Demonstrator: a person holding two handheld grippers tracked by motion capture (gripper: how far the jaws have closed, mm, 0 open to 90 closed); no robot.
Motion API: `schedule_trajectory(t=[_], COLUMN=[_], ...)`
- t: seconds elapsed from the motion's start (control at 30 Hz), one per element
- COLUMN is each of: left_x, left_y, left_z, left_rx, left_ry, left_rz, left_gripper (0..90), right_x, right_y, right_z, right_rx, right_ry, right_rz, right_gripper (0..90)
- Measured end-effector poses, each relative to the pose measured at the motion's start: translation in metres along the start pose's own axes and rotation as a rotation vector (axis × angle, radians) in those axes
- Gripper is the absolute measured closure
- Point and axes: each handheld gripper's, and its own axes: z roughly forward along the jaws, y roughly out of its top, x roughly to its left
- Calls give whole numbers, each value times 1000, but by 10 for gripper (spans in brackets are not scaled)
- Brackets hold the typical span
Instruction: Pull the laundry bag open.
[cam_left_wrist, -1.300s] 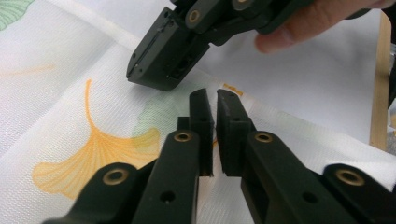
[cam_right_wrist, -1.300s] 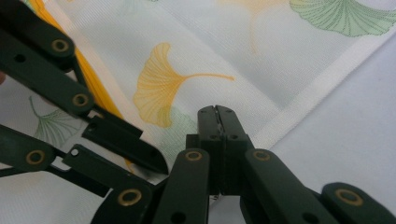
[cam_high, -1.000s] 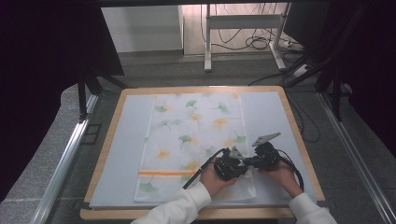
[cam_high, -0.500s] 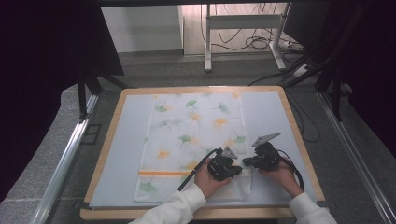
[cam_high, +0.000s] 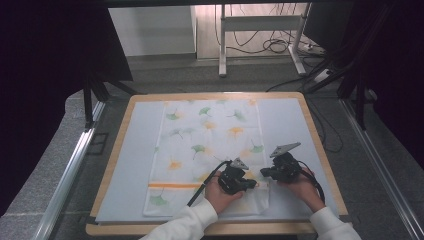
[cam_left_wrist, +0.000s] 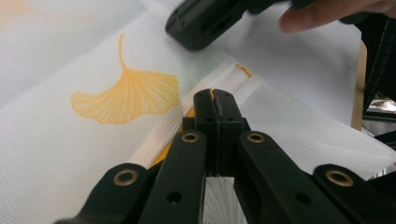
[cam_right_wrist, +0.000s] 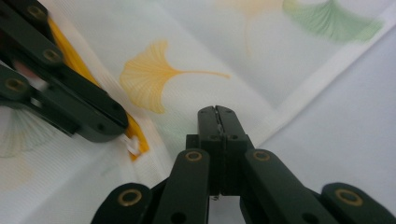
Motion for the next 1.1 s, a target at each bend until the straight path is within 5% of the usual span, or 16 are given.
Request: schedule_trajectory(t=[0.1,0.37,0.43,0.6,1.1], left_x=[0,-1,-1,-4,5], left_y=[1,2,2,1,-8], left_z=[1,2,2,2,-10], left_rx=[1,-1,1,10,4], left_ry=[0,0,2,28,28], left_rz=[5,2,2,12,-25], left_gripper=[900,900,900,900,900], right_x=[9,30,30,24,26], right_y=[3,-14,-16,-21,-25], right_z=[-9,-15,-10,-6,-7], right_rx=[-2,53,84,76,62], right_ry=[1,39,7,36,19], right_rz=[-25,7,18,113,104], right_gripper=[897,896,896,899,900])
